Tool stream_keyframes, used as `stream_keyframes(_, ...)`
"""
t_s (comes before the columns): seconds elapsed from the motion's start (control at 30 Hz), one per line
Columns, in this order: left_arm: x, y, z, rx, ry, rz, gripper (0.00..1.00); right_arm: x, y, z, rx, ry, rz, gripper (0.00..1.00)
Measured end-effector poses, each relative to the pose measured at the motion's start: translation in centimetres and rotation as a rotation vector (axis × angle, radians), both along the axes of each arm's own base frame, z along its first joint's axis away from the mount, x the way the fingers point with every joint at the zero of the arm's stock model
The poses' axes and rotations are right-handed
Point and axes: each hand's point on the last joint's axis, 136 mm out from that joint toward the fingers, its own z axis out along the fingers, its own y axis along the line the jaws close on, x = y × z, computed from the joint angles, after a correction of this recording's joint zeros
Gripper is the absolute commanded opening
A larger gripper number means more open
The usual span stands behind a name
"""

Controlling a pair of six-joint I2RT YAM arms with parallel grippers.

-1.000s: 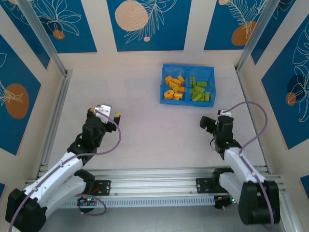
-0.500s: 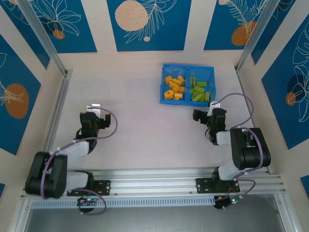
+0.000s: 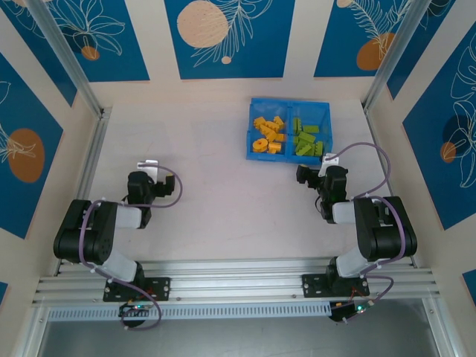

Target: Sort the legos into containers by color

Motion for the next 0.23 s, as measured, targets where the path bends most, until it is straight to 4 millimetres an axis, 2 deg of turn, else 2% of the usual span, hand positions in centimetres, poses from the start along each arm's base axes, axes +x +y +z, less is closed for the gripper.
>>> stream_keyframes(0.23, 0.04, -0.59, 0.07, -0.014, -0.001, -0.032, 1.00, 0.00, -0.01, 0.00, -0.001, 0.000, 0.000, 0.99)
